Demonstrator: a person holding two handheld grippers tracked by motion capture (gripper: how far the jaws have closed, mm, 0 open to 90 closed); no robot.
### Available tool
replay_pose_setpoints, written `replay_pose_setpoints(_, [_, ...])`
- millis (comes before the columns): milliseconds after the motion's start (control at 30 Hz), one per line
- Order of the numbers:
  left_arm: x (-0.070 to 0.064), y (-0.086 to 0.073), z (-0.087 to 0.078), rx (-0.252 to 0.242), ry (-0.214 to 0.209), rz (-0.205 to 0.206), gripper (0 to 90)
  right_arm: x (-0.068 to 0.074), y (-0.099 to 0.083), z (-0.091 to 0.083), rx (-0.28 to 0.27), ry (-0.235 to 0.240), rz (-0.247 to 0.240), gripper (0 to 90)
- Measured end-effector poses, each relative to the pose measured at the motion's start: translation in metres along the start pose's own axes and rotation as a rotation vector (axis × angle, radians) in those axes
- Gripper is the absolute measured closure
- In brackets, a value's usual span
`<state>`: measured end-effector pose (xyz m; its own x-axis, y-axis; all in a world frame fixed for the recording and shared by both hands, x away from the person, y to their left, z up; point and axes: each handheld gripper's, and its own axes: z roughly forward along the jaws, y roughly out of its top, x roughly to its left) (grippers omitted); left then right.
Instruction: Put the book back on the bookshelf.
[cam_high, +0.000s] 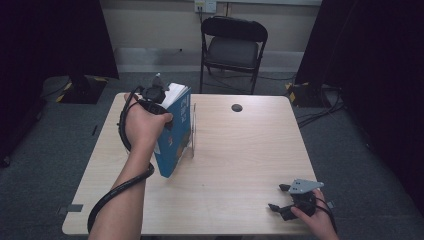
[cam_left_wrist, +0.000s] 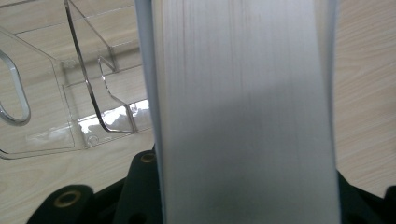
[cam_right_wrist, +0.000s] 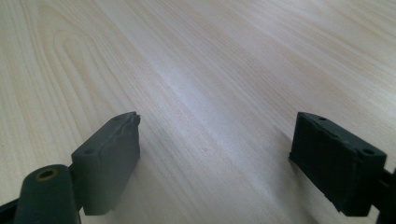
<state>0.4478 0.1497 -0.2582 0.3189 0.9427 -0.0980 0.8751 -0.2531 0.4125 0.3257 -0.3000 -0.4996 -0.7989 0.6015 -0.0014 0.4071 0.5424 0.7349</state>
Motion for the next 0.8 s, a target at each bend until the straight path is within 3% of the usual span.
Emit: replay_pose_setpoints(800, [0.005, 0.0068, 0.0058, -0.008, 0.009, -0.049, 61.9, 0.0, 0.0, 0.0001, 0.0, 0.0, -0.001, 15.1])
